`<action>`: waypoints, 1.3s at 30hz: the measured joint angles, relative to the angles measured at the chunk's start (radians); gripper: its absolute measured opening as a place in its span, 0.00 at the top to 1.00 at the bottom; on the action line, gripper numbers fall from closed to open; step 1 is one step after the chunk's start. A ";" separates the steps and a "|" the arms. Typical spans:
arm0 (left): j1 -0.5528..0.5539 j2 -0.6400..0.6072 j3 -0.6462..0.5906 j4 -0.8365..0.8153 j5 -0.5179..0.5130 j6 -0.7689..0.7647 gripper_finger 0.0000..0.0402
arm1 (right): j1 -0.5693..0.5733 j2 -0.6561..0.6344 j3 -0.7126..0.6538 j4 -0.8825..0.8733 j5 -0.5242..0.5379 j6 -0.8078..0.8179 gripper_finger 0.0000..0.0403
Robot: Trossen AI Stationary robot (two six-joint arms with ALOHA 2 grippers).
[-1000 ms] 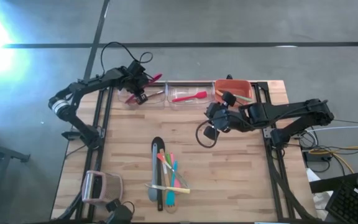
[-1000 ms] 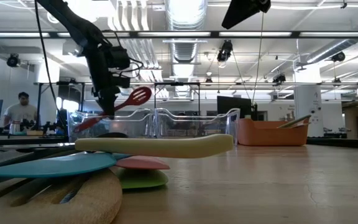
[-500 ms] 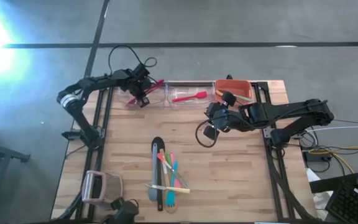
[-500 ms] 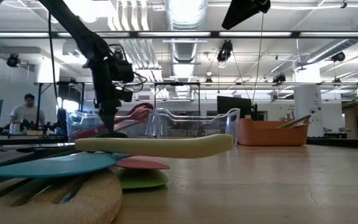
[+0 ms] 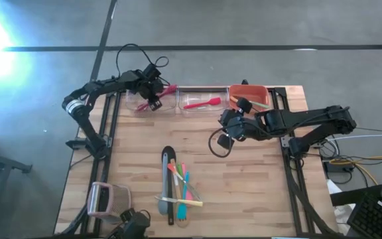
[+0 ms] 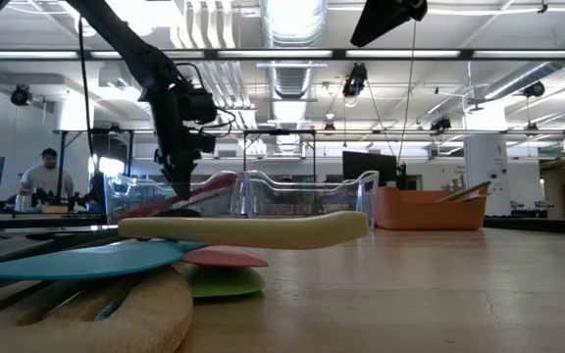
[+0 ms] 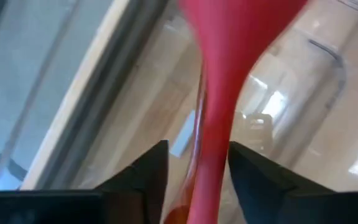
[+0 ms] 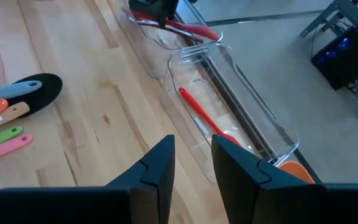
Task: Pick & Place Kitchen Items
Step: Put the red serving spoon into the left transparent bin, then put the white knife into the orange bin
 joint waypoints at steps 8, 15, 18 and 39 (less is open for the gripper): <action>0.000 -0.006 0.062 -0.115 0.009 0.011 0.49 | 0.000 0.000 0.000 0.000 0.000 0.000 0.77; -0.001 -0.090 0.146 -0.210 0.010 -0.014 0.50 | 0.000 0.000 0.000 0.000 -0.001 0.003 0.78; -0.002 -0.149 0.179 -0.242 0.020 -0.038 0.50 | 0.000 0.000 0.000 0.000 -0.001 0.003 0.77; -0.212 -0.582 0.123 -0.289 0.367 -0.301 0.51 | 0.000 0.000 0.000 0.002 -0.002 0.011 0.80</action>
